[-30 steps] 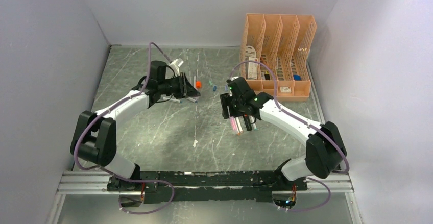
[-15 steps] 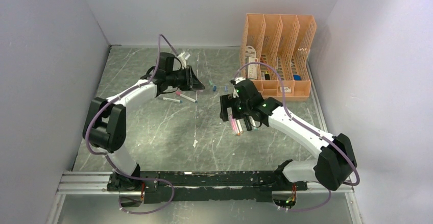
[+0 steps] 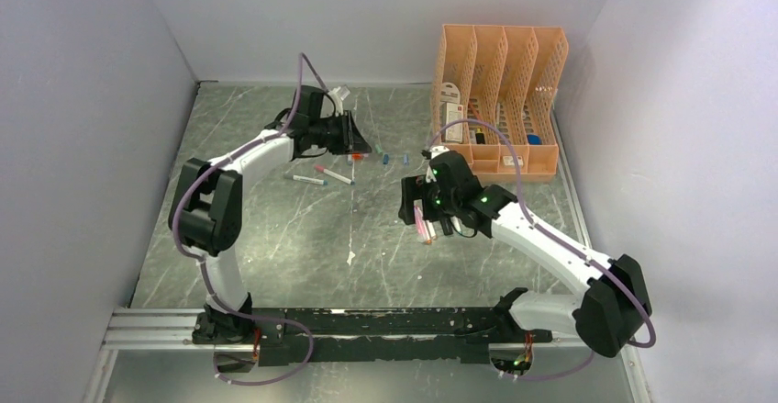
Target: Open the pen caps
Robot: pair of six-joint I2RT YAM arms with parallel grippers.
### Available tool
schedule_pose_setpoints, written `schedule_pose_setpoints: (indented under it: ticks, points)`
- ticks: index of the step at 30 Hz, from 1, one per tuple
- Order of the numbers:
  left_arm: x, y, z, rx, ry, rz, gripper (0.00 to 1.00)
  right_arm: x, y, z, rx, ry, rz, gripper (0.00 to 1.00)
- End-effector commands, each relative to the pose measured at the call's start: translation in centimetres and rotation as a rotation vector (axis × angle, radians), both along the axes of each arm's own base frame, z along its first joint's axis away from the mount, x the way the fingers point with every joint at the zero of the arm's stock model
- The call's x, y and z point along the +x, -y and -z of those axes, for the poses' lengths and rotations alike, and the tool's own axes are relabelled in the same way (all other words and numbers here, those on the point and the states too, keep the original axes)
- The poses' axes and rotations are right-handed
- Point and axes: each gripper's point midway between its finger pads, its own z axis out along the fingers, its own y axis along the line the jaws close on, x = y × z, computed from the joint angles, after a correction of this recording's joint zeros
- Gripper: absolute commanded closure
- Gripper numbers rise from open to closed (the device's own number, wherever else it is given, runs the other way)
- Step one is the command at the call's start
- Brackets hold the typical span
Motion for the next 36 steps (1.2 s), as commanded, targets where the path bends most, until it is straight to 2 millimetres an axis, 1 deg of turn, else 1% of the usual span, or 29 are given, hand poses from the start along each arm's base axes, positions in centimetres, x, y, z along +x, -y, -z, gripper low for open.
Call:
schedule_pose_setpoints:
  ticks: [1, 12, 13, 18, 20, 24, 29, 33, 36]
  points:
    - [2.3, 0.0, 0.3, 0.076, 0.043, -0.029, 0.80, -0.4, 0.0, -0.6, 0.041, 0.013, 0.000, 0.08]
    - [7.6, -0.4, 4.7, 0.198, 0.055, -0.123, 0.78, -1.0, 0.0, 0.0, 0.038, 0.003, -0.030, 0.08]
    - [8.1, -0.4, 5.2, 0.210, 0.055, -0.128, 0.78, -1.1, 0.1, 0.2, 0.039, -0.002, -0.031, 0.08]
    - [10.0, 0.1, 6.4, 0.224, 0.068, -0.136, 0.72, -1.7, 0.3, 0.6, 0.047, -0.014, -0.028, 0.08]
    - [10.3, 0.2, 7.3, 0.232, 0.061, -0.133, 0.70, -1.9, 0.4, 0.7, 0.049, -0.016, -0.024, 0.08]
    - [10.4, 0.4, 7.8, 0.228, 0.055, -0.127, 0.67, -2.2, 0.5, 0.9, 0.052, -0.026, -0.022, 0.08]
    - [10.1, 0.2, 8.6, 0.235, 0.043, -0.127, 0.57, -2.5, 0.6, 1.1, 0.054, -0.033, -0.021, 0.08]
    - [10.0, 0.2, 8.9, 0.234, 0.039, -0.125, 0.49, -2.5, 0.6, 1.1, 0.054, -0.036, -0.024, 0.08]
    - [10.0, 0.2, 8.8, 0.235, 0.037, -0.126, 0.48, -2.4, 0.4, 1.2, 0.058, -0.038, -0.027, 0.08]
